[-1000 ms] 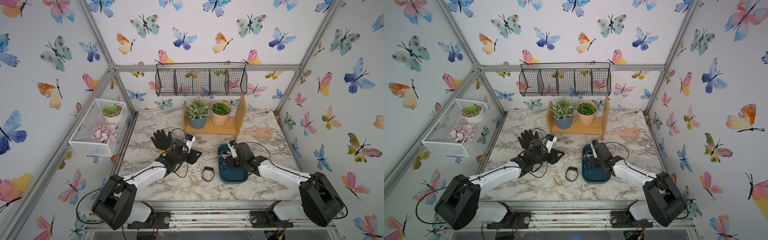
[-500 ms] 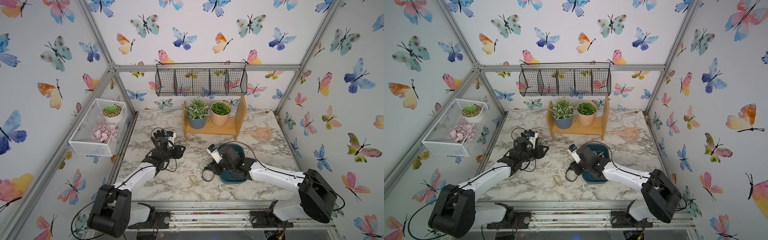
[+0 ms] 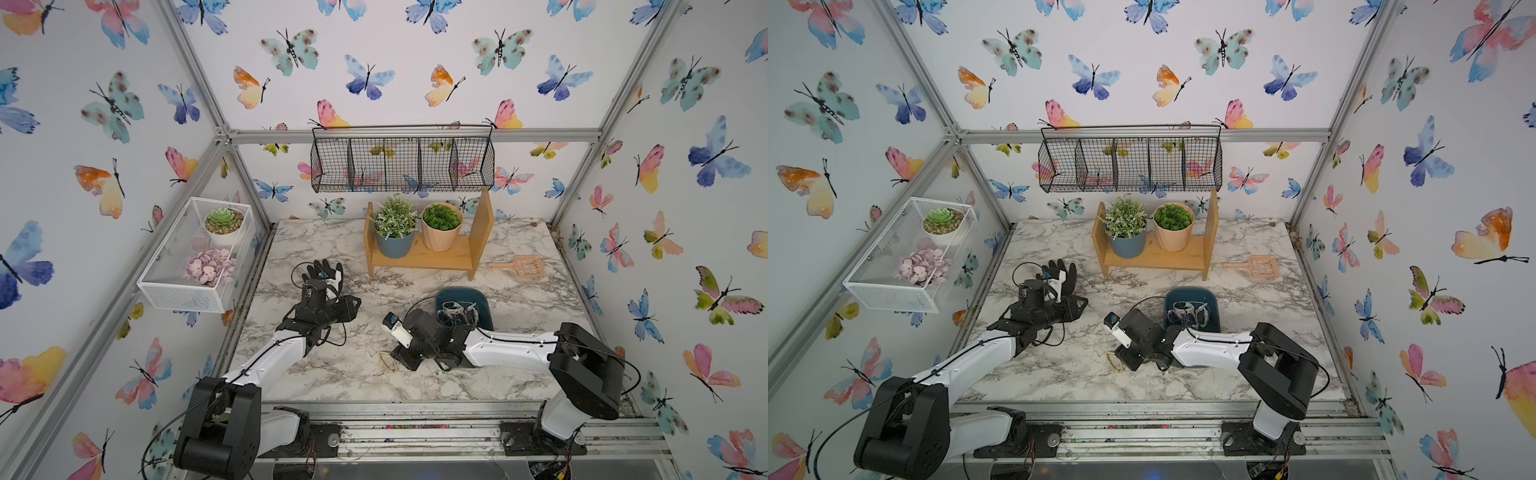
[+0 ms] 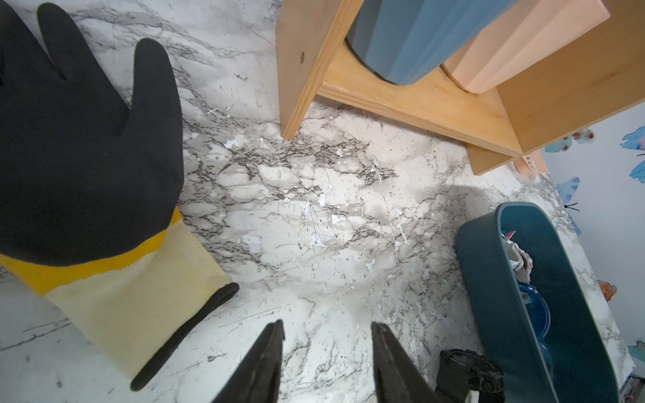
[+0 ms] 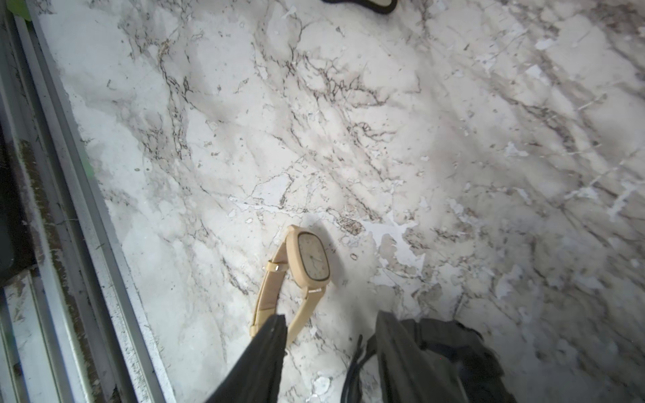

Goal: Put the watch into the storage box
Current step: Pick up the watch at the center of the board.

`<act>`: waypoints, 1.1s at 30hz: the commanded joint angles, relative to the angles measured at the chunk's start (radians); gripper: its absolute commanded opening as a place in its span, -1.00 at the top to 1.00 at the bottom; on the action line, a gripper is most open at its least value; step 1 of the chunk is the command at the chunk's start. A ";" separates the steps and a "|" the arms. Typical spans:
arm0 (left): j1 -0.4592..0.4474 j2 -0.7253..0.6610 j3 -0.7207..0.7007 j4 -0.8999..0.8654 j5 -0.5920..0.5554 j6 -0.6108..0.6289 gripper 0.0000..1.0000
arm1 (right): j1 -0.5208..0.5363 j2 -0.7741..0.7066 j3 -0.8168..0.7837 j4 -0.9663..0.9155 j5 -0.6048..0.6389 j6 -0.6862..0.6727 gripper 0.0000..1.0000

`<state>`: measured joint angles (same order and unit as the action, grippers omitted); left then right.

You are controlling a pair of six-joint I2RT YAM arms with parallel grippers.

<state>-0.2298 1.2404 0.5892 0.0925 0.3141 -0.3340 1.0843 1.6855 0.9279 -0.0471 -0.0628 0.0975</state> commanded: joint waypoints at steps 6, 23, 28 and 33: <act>0.010 -0.021 -0.021 0.002 0.013 0.005 0.09 | 0.040 0.065 0.033 0.019 0.011 0.024 0.13; 0.012 -0.034 -0.019 -0.007 0.014 0.002 0.08 | 0.051 0.133 0.070 0.002 0.057 0.042 0.92; 0.006 -0.028 0.011 -0.050 -0.009 0.016 0.08 | 0.052 0.092 0.058 0.027 0.064 0.052 0.96; -0.038 -0.043 0.036 -0.061 0.000 0.047 0.08 | 0.052 -0.010 0.018 0.066 0.138 0.067 0.96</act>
<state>-0.2382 1.2274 0.5919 0.0502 0.3130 -0.3214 1.1316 1.7485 0.9604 -0.0231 0.0055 0.1467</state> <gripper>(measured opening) 0.463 0.068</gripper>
